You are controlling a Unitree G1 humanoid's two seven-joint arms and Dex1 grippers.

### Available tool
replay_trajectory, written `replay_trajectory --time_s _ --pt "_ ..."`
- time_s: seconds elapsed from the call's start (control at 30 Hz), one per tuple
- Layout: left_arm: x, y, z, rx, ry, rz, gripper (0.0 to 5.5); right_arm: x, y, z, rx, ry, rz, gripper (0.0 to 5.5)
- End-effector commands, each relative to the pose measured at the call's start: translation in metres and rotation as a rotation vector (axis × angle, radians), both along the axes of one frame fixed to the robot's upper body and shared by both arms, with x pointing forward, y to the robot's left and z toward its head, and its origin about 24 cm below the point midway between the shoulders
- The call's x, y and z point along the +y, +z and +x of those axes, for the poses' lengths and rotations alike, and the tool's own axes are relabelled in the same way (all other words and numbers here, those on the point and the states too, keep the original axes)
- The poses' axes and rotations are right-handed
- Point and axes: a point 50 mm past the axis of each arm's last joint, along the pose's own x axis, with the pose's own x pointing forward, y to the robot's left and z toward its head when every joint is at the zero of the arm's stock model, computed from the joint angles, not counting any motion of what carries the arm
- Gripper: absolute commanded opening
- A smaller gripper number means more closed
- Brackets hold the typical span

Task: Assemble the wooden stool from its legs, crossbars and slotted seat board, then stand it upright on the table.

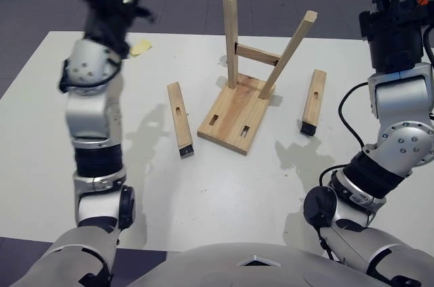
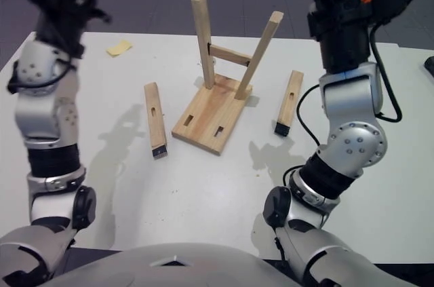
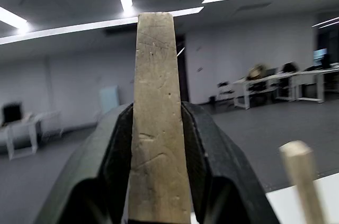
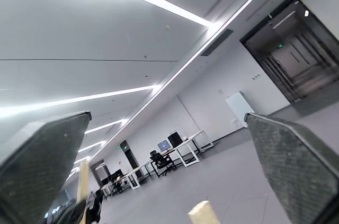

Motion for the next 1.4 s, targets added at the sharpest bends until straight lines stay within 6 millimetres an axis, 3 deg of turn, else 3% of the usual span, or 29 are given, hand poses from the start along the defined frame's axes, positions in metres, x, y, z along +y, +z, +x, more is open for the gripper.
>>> replay_trajectory --time_s 0.03,0.2,0.4,0.73,1.17,1.4 --pt "-0.042 -0.029 -0.005 -0.052 -0.083 0.221 1.30 0.024 0.016 -0.003 -0.067 0.121 -0.066 5.40" --pt "-0.061 -0.035 -0.014 -0.108 -0.141 0.243 1.30 0.034 0.012 0.007 -0.027 0.166 -0.095 5.40" --pt "-0.069 -0.037 -0.018 -0.134 -0.157 0.264 1.30 0.046 0.001 0.016 0.035 0.236 -0.130 5.40" --pt "-0.072 -0.042 -0.019 -0.132 -0.154 0.285 1.30 0.051 -0.010 0.018 0.083 0.267 -0.171 3.74" --pt "-0.071 -0.049 -0.017 -0.101 -0.149 0.297 1.30 0.043 -0.008 0.018 0.080 0.266 -0.157 1.62" --pt "-0.070 -0.053 -0.016 -0.082 -0.149 0.299 1.30 0.040 -0.005 0.015 0.065 0.277 -0.142 0.80"
